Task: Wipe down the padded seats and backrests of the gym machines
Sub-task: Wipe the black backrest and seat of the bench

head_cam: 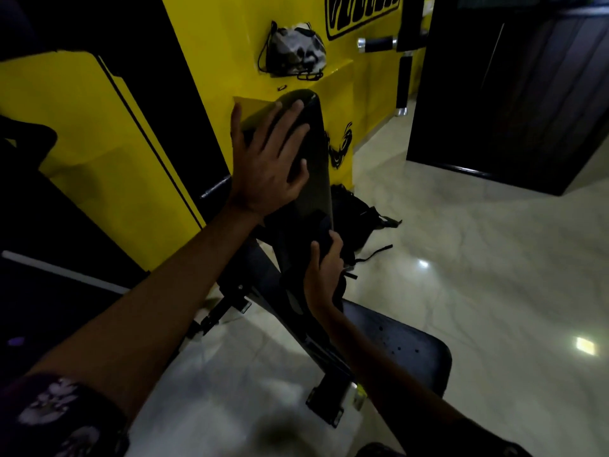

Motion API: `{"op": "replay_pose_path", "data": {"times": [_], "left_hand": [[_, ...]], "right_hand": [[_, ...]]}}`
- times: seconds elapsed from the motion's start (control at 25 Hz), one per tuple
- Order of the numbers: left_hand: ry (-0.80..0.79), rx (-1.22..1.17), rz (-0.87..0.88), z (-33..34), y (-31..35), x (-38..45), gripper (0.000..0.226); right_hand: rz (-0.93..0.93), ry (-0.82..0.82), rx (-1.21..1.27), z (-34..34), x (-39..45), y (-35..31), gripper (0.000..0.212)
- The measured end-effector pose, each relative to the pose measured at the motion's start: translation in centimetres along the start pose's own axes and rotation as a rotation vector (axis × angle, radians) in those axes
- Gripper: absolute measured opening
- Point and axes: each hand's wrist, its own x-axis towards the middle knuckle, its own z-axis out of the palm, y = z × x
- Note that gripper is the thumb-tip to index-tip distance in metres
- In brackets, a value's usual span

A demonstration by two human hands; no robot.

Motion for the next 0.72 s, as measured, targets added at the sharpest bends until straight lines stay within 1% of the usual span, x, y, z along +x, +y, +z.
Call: {"op": "replay_pose_path", "data": {"times": [0.04,0.12,0.16,0.2,0.24,0.28,0.4,0.44,0.48,0.52,0.6,0.64,0.68,0.72], "left_hand": [[0.024,-0.013,-0.12,0.2,0.5,0.0,0.041],[0.07,-0.112,-0.358,0.4,1.7,0.0,0.049],[0.1,-0.177,-0.439,0.5,2.1,0.1,0.048],[0.131,-0.226,-0.482,0.6,2.2,0.3,0.045],[0.154,-0.257,-0.487,0.7,2.1,0.3,0.041],[0.164,-0.278,-0.463,0.7,1.7,0.2,0.039],[0.145,-0.336,-0.351,0.6,0.2,-0.6,0.039],[0.133,-0.375,-0.347,0.6,-0.2,-0.8,0.04],[0.12,-0.422,-0.363,0.6,-0.6,-0.9,0.042],[0.113,-0.464,-0.379,0.5,-0.7,-1.0,0.043],[0.13,-0.506,-0.387,0.6,-0.6,-1.2,0.042],[0.146,-0.511,-0.391,0.7,-0.5,-1.3,0.041],[0.161,-0.513,-0.397,0.8,-0.5,-1.3,0.04],[0.171,-0.516,-0.401,0.9,-0.5,-1.3,0.041]], "right_hand": [[-0.001,0.002,-0.02,-0.1,-0.3,0.4,0.056],[0.154,0.039,-0.021,-0.3,0.8,0.4,0.048],[0.242,0.051,-0.021,-0.2,1.8,-0.2,0.045],[0.284,0.063,-0.034,-0.2,2.6,-1.3,0.043],[0.263,0.073,-0.048,-0.1,2.9,-2.7,0.043],[0.188,0.083,-0.057,0.1,2.8,-4.0,0.044],[-0.156,0.067,-0.081,0.5,-0.6,-5.8,0.056],[-0.21,0.045,-0.096,0.5,-1.7,-5.4,0.06],[-0.205,0.029,-0.112,0.3,-2.2,-4.5,0.063],[-0.138,0.035,-0.112,0.1,-1.8,-3.8,0.063],[0.11,0.082,-0.076,0.1,0.4,-3.7,0.051],[0.188,0.102,-0.072,0.1,1.5,-4.6,0.046],[0.191,0.117,-0.071,0.2,2.4,-5.9,0.043],[0.13,0.13,-0.062,0.3,2.9,-7.4,0.043]]}}
